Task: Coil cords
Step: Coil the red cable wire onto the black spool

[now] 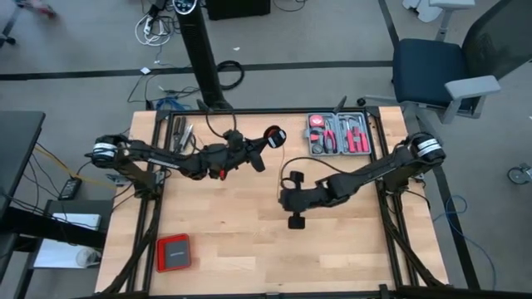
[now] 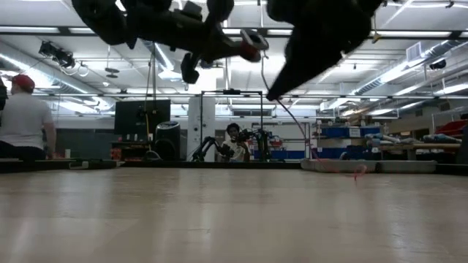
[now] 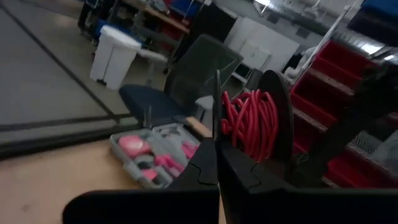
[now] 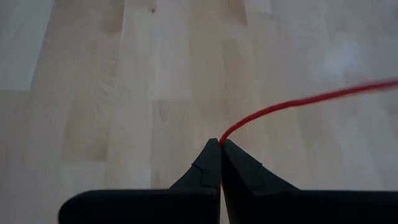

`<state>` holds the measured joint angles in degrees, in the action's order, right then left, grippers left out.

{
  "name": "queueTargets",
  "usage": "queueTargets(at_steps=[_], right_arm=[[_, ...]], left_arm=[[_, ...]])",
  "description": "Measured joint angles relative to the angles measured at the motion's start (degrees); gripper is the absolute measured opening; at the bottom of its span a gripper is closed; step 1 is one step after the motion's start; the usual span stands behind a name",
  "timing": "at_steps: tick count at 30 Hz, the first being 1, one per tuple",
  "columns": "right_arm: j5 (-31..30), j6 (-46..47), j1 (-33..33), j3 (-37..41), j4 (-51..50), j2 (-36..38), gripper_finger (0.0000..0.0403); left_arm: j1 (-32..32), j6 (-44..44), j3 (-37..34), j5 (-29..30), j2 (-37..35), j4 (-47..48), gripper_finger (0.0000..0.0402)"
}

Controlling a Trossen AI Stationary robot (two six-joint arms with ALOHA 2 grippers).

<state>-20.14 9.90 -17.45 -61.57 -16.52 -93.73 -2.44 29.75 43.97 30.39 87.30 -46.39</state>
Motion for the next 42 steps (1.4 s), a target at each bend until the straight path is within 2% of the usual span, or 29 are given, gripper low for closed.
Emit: queueTargets(at_steps=[5, 10, 14, 16, 19, 25, 28, 32, 34, 37, 40, 42], right_arm=[[2.2, -3.7, 1.0, -9.1, -9.8, -2.0, 0.0000], [6.8, -3.7, 1.4, -13.5, -12.5, -1.5, 0.0000], [7.1, -0.9, 1.1, -14.2, -12.1, -1.5, 0.0003], [5.0, -0.3, 0.3, -14.2, -11.9, -1.8, 0.0010], [1.6, 0.8, -1.4, -14.1, -11.5, -1.8, 0.0033], [0.8, 6.4, -5.5, -14.1, -15.0, -0.8, 0.0092], [3.0, 11.3, -7.8, -14.1, -19.7, 0.1, 0.0108], [7.4, 15.7, -10.7, -14.2, -23.7, 1.7, 0.0110], [2.6, 16.4, -12.4, -14.1, -27.0, 2.4, 0.0106], [-13.2, 14.2, -15.0, -14.1, -34.0, 4.0, 0.0099], [-27.1, 5.8, -16.8, -14.1, -38.8, 4.0, 0.0095], [-31.8, -1.9, -17.3, -14.1, -39.9, 3.8, 0.0095]], left_arm=[[0.0, 2.2, -0.1, -0.1, 3.6, -0.6, 0.0000], [-0.1, 4.3, 0.0, -0.9, 4.8, -0.6, 0.0001], [-0.3, 5.1, 0.0, -0.9, 4.9, -1.5, 0.0002], [-0.4, 5.1, 0.0, -1.0, 4.9, -2.5, 0.0002], [-0.4, 5.1, 0.0, -1.8, 4.9, -3.6, 0.0003], [-0.5, 3.9, 0.0, -2.5, 4.9, -3.5, 0.0003], [-0.5, 3.8, 0.0, -3.7, 4.9, -3.4, 0.0003], [-0.4, 3.8, 0.0, -4.0, 4.9, -3.6, 0.0003], [-0.5, 3.8, 0.0, -4.0, 4.9, -3.8, 0.0003], [-0.5, 4.7, 0.0, -4.1, 4.9, -4.0, 0.0003], [-0.5, 6.0, 0.0, -5.6, 4.9, -4.2, 0.0003], [-0.5, 6.9, 0.0, -6.7, 4.9, -4.7, 0.0003]])
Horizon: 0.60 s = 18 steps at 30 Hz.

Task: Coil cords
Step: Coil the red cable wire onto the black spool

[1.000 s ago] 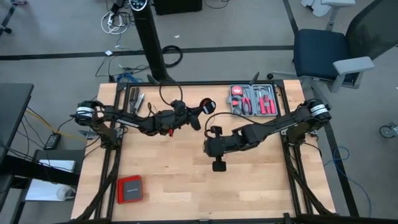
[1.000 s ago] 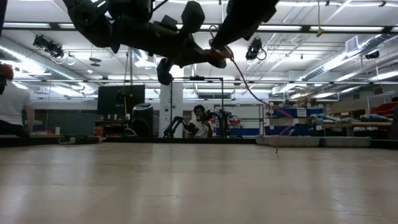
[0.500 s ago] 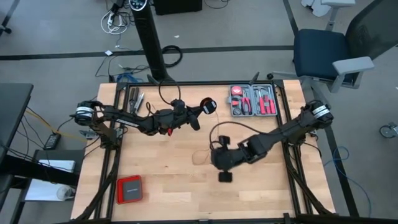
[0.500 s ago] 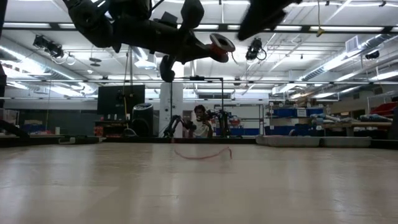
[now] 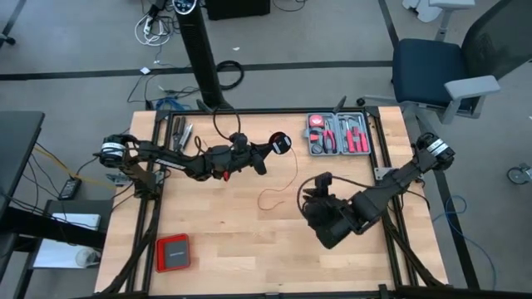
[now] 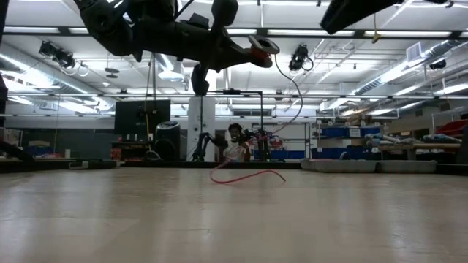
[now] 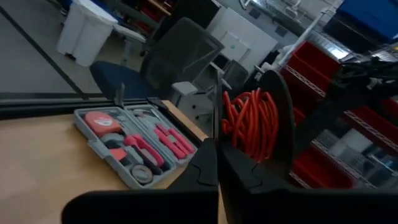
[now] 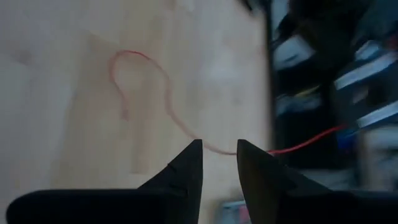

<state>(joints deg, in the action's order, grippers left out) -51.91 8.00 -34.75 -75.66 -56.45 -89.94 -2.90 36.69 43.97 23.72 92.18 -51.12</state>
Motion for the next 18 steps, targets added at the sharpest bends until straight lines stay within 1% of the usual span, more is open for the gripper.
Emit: queueTargets(at_steps=[2, 5, 7, 9, 11, 15, 18], right_arm=[[-3.5, -2.5, 0.7, 0.0, 0.0, -0.4, 0.0095], [-7.1, 3.4, 4.3, 0.0, -0.2, -0.4, 0.0095], [-6.8, 6.7, 6.7, 0.0, -1.2, -0.1, 0.0095], [-5.2, 6.7, 8.8, 0.0, -1.1, -0.1, 0.0095], [-2.4, 2.5, 9.9, 0.0, -0.9, -0.1, 0.0096], [5.1, -12.4, 10.7, 0.0, 1.1, -0.5, 0.0095], [9.1, -22.9, 10.0, 0.0, 2.6, -0.4, 0.0092]], left_arm=[[0.0, 0.1, 0.0, -0.5, 0.0, -0.6, 0.0003], [0.0, -0.3, 0.0, -0.5, 0.0, -1.6, 0.0003], [0.3, -0.5, 0.0, -0.9, 0.0, -2.1, 0.0003], [0.4, -0.5, 0.0, -1.5, 0.0, -2.4, 0.0003], [0.6, -0.5, 0.0, -2.7, 0.0, -2.9, 0.0003], [0.7, -0.5, 0.0, -4.1, 0.0, -3.3, 0.0003], [0.7, -0.5, 0.0, -4.4, 0.0, -3.3, 0.0003]])
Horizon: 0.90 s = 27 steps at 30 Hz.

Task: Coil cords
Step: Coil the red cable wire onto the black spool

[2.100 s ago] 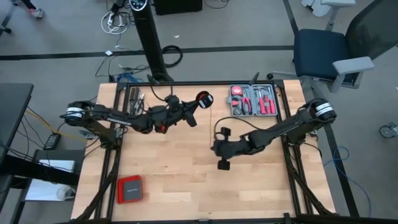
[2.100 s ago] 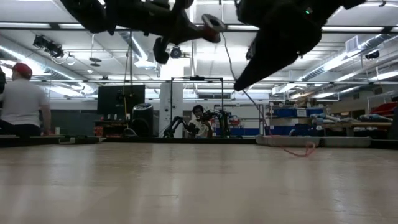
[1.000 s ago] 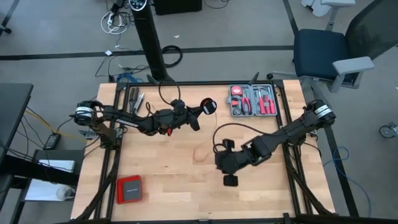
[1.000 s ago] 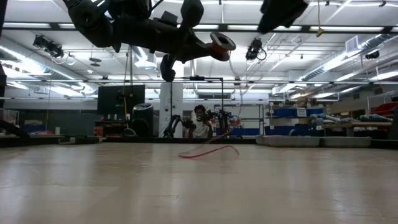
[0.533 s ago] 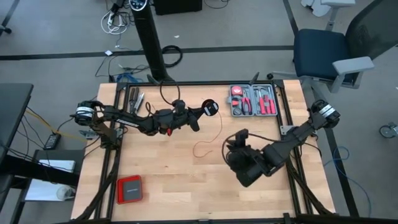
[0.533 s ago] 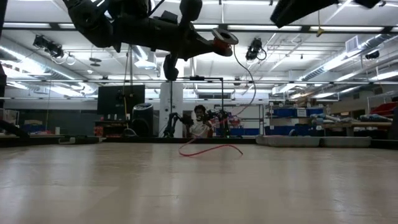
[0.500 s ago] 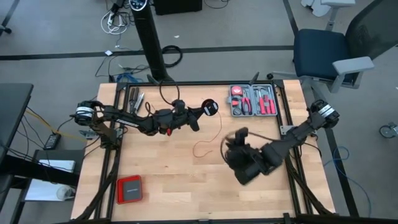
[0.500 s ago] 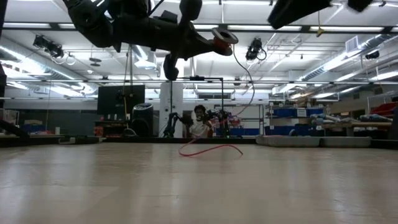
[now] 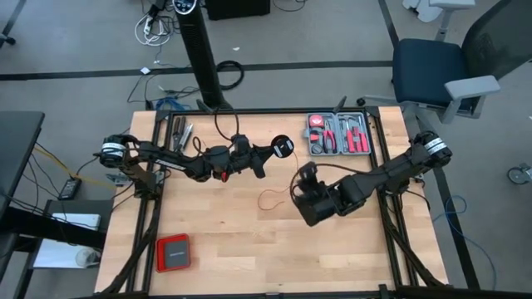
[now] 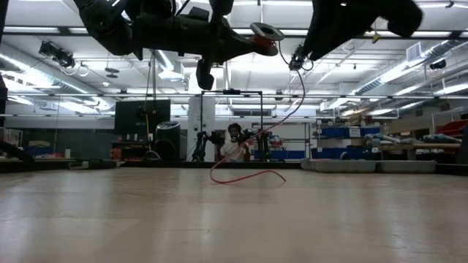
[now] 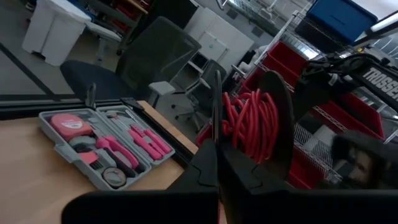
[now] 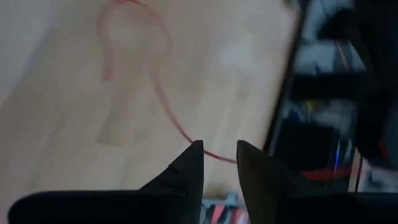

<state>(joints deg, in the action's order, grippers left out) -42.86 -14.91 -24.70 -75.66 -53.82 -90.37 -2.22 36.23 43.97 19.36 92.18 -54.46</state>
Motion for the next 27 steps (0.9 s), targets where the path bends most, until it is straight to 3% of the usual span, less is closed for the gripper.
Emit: queueTargets(at_steps=[4, 15, 27], right_arm=[[3.3, -8.2, 0.3, 0.0, 0.0, -0.2, 0.0094], [4.2, -17.4, 4.2, 0.0, -1.0, -5.7, 0.0106], [4.2, -19.4, 5.5, 0.1, 0.6, -8.9, 0.0073]], left_arm=[[0.0, 0.1, 0.0, -0.1, 0.0, 0.0, 0.0003], [0.0, 1.5, 0.0, -0.6, 0.0, -0.2, 0.0004], [0.0, 1.6, 0.1, -1.1, 0.0, -0.5, 0.0004]])
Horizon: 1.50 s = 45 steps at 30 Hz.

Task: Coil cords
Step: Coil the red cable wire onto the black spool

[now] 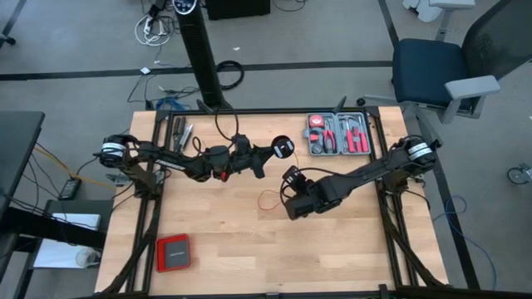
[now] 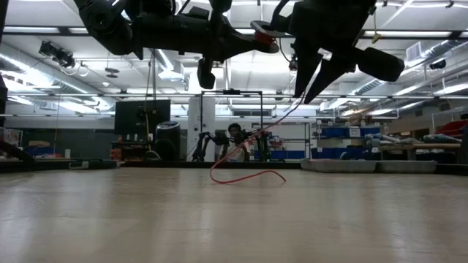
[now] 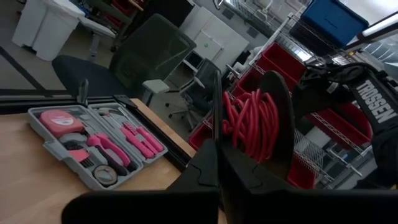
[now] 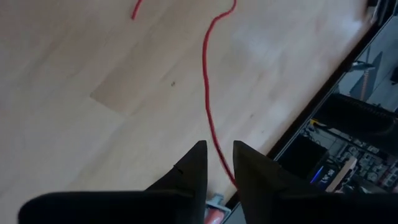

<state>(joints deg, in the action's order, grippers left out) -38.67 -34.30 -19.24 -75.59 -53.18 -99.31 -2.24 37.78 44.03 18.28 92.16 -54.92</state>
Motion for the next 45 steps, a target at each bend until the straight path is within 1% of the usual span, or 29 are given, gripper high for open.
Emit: queueTargets(at_steps=[7, 11, 21, 25, 29, 36, 41, 45], right_arm=[[3.3, -0.4, 1.4, 0.1, 0.8, 0.0, 0.0042], [3.6, -0.5, 2.0, 1.2, 0.8, 0.0, 0.0033], [3.9, -0.8, 2.1, 3.0, 1.3, 0.0, 0.0035], [3.9, -5.3, 2.1, 3.0, 1.6, 0.0, 0.0034], [3.9, -6.5, 1.0, 3.0, 3.8, 0.0, 0.0036], [7.0, -5.8, -2.4, 3.0, 4.2, 0.0, 0.0036], [6.5, -5.8, -3.3, 3.0, 6.6, 0.0, 0.0036], [3.9, -6.4, -2.7, 3.0, 8.4, 0.0, 0.0036]], left_arm=[[0.0, 0.0, 0.0, -0.1, 0.0, 0.0, 0.0003], [0.0, 0.0, 0.0, -0.2, 0.0, 0.0, 0.0003], [0.0, 0.0, 0.0, -0.4, 0.0, 0.0, 0.0003], [0.0, -0.1, 0.0, -0.4, 0.0, 0.0, 0.0003], [0.0, -0.1, 0.0, -0.5, 0.0, 0.1, 0.0003], [0.0, -1.5, 0.0, -0.6, 0.0, 0.3, 0.0003], [0.0, -1.5, 0.0, -0.6, 0.0, 0.4, 0.0003], [0.0, -1.4, 0.0, -0.6, 0.0, 0.4, 0.0003]])
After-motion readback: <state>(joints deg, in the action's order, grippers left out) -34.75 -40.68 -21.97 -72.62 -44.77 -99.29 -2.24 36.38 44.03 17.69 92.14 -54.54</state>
